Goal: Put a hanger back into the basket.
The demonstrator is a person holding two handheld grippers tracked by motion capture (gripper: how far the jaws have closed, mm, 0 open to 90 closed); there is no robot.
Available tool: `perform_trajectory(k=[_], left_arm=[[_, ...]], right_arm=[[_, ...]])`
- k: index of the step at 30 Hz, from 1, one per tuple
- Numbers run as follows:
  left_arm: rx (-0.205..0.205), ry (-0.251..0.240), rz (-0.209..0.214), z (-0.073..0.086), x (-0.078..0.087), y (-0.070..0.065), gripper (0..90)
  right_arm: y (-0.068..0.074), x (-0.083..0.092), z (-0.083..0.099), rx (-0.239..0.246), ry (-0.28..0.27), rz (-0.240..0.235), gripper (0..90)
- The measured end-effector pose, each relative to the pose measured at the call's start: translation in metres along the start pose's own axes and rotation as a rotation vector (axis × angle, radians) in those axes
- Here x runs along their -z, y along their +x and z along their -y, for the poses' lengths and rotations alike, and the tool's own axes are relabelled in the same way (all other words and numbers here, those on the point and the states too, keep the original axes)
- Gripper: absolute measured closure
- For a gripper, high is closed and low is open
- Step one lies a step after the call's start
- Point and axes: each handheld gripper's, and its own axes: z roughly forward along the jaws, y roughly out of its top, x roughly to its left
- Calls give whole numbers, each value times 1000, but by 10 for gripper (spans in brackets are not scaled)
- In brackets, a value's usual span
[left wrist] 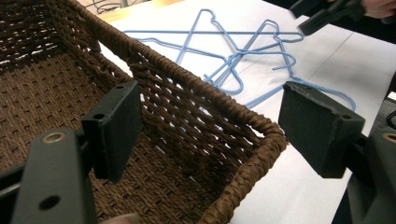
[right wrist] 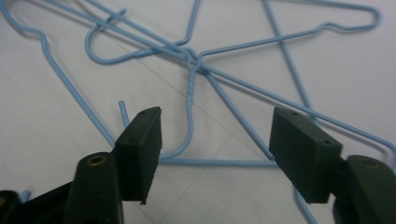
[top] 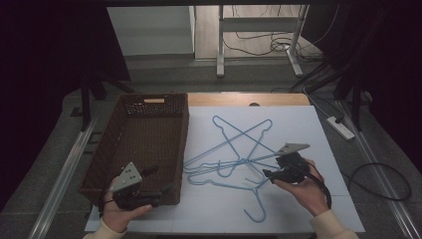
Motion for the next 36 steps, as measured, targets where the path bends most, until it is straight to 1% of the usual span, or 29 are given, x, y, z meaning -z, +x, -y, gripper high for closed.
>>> perform_trajectory(k=[4,5,7,9,11,13,15,18,21,22,23,24,25,26,29,30,32,36], left_arm=[[1,1,1,0,0,0,226],[1,1,-1,0,0,0,227],[3,-1,-2,0,0,1,227],[4,-1,-1,0,0,1,227],[4,-1,-2,0,0,1,227],[5,-2,-1,0,0,1,228],[2,-3,-2,0,0,1,228],[-1,-3,-2,0,0,1,229],[-3,-2,-2,0,0,1,229],[-3,-1,-2,0,0,1,229],[-3,-1,-2,0,0,1,230],[-3,-1,-2,0,0,1,230],[-4,-1,-2,-1,0,0,230],[-5,-1,-2,-1,-1,0,231],[-6,-3,-3,-2,-1,-1,231],[-7,-3,-3,-2,-1,-1,232],[-8,-3,-4,-2,-1,-1,232],[-10,-1,-4,-3,-1,-2,234]], right_arm=[[3,-24,-12,19,85,-7,400],[3,-30,-14,15,108,-11,410],[4,-37,-18,12,126,-12,427],[4,-44,-21,4,144,-34,470],[4,-49,-23,4,158,-32,491],[5,-54,-24,2,183,-33,512],[5,-59,-25,4,207,-38,538],[6,-64,-26,20,237,-42,588],[9,-69,-27,41,269,-43,696],[10,-70,-28,53,282,-32,745],[10,-72,-28,55,291,-32,772],[10,-72,-29,47,292,-42,801],[10,-72,-30,53,296,-42,836],[11,-73,-30,59,303,-34,843],[11,-73,-32,52,314,-26,856],[10,-72,-33,50,307,-21,859],[9,-70,-33,42,297,-34,860],[6,-63,-35,33,269,-39,863]])
